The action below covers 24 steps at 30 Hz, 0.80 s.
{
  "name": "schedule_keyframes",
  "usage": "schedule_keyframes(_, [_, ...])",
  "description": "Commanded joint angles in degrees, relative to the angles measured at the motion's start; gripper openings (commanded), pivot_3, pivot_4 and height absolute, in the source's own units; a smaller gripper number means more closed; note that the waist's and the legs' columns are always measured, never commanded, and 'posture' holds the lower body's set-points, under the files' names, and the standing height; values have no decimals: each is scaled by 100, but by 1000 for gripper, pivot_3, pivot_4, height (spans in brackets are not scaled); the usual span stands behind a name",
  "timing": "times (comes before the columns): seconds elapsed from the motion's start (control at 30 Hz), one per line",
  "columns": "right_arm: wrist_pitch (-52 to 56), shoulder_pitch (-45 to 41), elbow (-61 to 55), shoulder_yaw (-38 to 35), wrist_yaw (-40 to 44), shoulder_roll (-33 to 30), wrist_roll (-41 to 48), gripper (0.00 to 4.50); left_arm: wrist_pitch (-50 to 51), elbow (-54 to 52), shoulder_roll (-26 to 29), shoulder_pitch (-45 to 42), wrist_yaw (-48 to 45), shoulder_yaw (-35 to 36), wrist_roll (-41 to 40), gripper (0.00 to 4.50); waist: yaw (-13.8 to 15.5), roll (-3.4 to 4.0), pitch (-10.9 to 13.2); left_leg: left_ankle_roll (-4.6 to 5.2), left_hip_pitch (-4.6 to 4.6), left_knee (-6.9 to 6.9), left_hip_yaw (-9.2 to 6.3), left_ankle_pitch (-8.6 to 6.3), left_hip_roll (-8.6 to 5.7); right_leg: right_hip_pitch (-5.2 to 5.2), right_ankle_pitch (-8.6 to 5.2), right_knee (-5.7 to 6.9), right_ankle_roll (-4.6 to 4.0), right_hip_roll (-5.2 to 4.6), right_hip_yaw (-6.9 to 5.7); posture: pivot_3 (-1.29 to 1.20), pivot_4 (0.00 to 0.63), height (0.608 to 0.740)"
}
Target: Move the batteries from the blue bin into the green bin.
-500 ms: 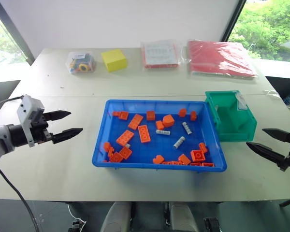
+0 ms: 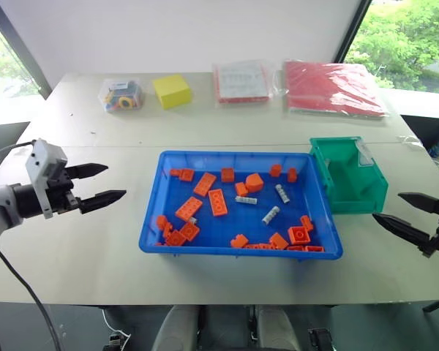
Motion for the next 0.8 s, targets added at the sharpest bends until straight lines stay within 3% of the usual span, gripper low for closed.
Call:
schedule_keyframes(0.03, [-121, -105, 82, -68, 31, -61, -49, 4410, 34, -160, -84, -139, 100, 90, -168, 4500, 1, 0, 0, 0, 0, 0, 0, 0, 0, 0, 0, 0, 0, 0, 0, 0, 150, 736])
schedule_keyframes(0.43, [-134, -840, 321, 393, 253, -453, -44, 4410, 456, -667, -123, -172, 100, 53, -585, 4500, -15, 0, 0, 0, 1, 9, 2, 0, 0, 4, 6, 1, 2, 9, 1, 0, 150, 736])
schedule_keyframes(0.63, [-294, -2814, 233, 2393, 612, -832, -237, 4410, 585, -1048, 141, -219, -296, -164, -691, 4500, -43, 3, 3, 1, 12, 11, 17, 1, 15, 3, 16, 1, -22, 15, 14, 0, 150, 736])
schedule_keyframes(0.8, [-575, -4593, 783, 4020, 1151, -444, -691, 4410, 689, -1325, 229, -125, -443, -159, -830, 4500, -40, 4, 8, 1, -1, 6, 25, 1, 17, -17, 25, 0, -7, 18, 20, 0, 150, 736])
